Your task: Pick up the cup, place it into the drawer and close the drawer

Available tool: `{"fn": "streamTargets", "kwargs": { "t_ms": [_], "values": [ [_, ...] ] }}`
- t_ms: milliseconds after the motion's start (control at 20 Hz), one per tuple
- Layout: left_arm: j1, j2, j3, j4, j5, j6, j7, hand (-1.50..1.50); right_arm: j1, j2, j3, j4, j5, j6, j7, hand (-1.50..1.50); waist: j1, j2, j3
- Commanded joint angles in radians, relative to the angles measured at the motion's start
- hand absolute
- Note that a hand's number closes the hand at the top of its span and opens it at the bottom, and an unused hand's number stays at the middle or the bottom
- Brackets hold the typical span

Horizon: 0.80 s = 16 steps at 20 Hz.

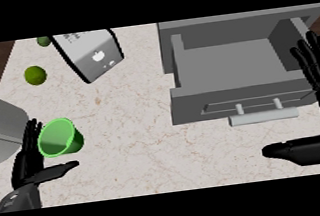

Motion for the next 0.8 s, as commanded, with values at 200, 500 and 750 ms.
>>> {"fn": "streamTargets", "kwargs": {
  "t_ms": [200, 500, 750],
  "values": [
    [-0.025, 0.006, 0.019, 0.014, 0.024, -0.151, -0.063, -1.5, -0.02, 0.022, 0.024, 0.038, 0.031, -0.018, -0.002, -1.5, -0.001, 0.004, -0.001],
    [-0.031, -0.057, -0.003, -0.013, 0.017, -0.189, -0.09, -1.5, -0.033, 0.006, 0.008, 0.025, 0.005, -0.004, 0.03, -1.5, -0.001, 0.002, -0.001],
    [-0.016, -0.105, -0.021, -0.038, 0.018, -0.257, -0.106, 1.5, -0.014, 0.014, 0.013, 0.053, 0.018, 0.001, -0.025, -1.5, 0.005, 0.001, 0.0]
  ]
}}
